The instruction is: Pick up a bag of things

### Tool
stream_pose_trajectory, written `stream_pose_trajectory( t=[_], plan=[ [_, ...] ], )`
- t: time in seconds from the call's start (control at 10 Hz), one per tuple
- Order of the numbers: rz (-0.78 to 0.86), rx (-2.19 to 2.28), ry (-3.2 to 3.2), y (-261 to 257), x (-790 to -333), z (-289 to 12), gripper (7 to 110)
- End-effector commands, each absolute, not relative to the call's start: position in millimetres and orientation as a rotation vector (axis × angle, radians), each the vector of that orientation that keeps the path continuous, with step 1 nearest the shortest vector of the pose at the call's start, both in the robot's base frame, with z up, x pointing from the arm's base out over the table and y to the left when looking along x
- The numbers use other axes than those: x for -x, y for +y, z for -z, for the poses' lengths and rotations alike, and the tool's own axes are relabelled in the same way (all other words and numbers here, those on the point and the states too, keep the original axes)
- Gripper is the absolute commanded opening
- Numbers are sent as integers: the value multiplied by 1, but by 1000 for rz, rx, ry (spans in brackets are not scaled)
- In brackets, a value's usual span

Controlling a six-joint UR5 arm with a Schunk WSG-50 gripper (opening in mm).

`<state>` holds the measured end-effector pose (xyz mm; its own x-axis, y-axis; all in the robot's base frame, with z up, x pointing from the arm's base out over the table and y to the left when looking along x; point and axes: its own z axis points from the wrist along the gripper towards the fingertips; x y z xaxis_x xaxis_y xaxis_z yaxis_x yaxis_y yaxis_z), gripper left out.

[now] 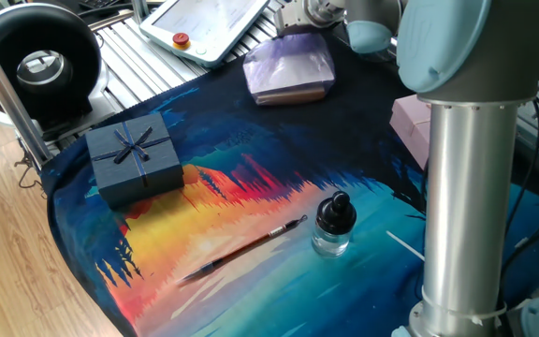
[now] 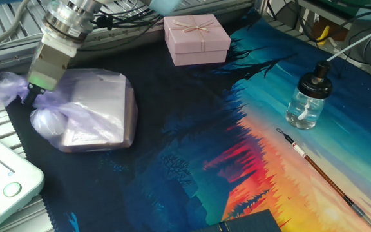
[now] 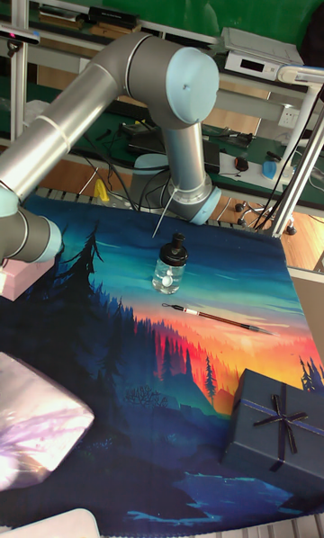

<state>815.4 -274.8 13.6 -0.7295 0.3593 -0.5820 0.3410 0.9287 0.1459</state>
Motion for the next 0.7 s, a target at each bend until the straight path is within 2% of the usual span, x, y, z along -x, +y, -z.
stream_pose_trajectory(
  t=[0.0, 0.2, 0.3, 0.6],
  plan=[
    [-55, -548, 2461, -268, -807, -3, 66],
    [-49, -567, 2473, -270, -803, 0, 66],
    [-41, -579, 2473, -272, -803, 0, 44],
    [-31, -597, 2476, -279, -803, -2, 44]
  ],
)
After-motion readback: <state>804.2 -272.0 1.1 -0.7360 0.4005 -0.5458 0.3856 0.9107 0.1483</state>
